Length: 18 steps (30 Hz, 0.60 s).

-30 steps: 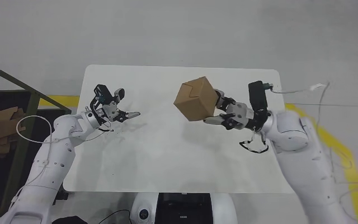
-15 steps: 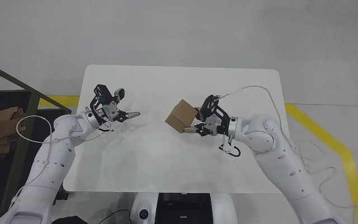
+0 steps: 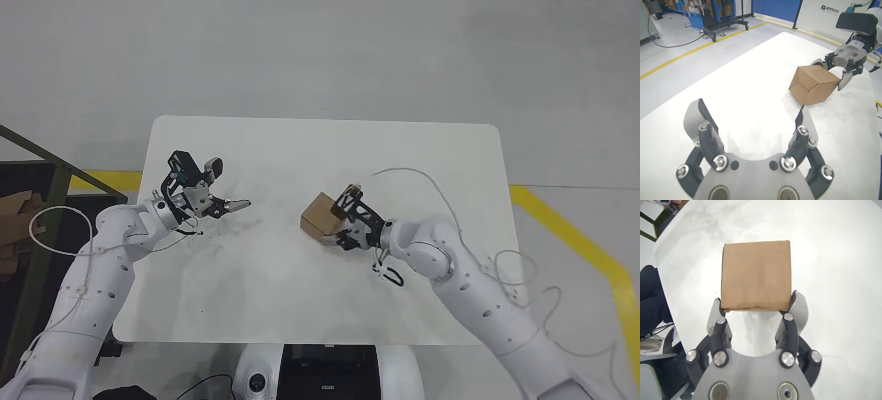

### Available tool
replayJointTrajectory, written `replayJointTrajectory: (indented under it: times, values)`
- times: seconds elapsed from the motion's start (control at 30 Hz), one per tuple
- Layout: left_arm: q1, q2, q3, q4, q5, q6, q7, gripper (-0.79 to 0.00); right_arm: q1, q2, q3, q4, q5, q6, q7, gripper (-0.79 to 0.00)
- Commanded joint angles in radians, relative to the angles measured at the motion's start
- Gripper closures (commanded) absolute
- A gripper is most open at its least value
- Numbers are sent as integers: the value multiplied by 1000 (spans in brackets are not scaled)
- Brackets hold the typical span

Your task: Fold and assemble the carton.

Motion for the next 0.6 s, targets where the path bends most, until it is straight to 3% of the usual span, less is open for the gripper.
replayJointTrajectory:
  times: [0.0,0.03,0.33,0.57]
  values:
    - [0,0,0,0,0,0,0,-785,6,-3,-9,10,-5,6,0,-686]
    - [0,0,0,0,0,0,0,-785,8,-5,-13,13,-8,8,0,-785]
    - [0,0,0,0,0,0,0,-785,5,-9,-14,2,-19,4,-19,-785]
    - [0,0,0,0,0,0,0,-785,-91,26,95,-165,-23,-68,-72,-785]
